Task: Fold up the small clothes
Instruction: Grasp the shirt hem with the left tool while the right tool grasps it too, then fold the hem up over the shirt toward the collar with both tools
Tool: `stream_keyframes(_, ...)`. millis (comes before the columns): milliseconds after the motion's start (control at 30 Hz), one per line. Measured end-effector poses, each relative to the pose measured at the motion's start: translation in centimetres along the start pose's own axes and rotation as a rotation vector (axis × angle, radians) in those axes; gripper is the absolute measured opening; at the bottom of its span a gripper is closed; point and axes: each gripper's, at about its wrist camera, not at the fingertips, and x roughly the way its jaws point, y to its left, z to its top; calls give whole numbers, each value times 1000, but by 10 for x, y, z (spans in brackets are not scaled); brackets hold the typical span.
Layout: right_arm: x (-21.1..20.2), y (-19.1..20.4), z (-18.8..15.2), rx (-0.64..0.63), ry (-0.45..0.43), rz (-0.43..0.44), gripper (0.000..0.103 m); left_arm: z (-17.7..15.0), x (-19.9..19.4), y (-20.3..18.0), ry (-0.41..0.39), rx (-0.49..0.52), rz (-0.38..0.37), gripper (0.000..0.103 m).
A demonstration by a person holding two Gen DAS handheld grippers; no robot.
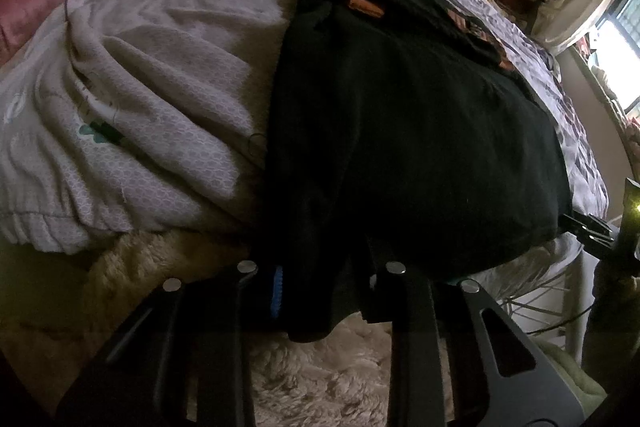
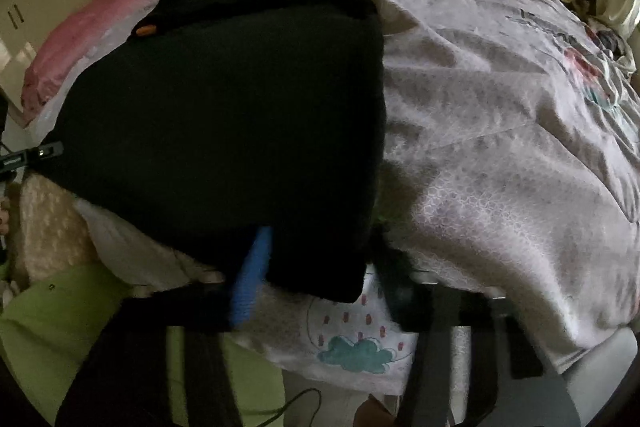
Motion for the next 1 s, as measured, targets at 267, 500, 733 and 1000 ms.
stream_keyframes(267,-33,0,10,-26,-114,55,8,4,-18,-1,-60,1,-21,3)
stream_keyframes(500,-69,-10,36,19,-270,119,8,21,-48,-6,-155,2,-48,2)
stream_keyframes(733,-86,-18,54,63,-364,137,8,40,-63,-8,-206,-2,-57,2)
stream_keyframes(1000,-98,-22,78,88,-429,131,8,70,-71,-8,-247,-9,-64,2)
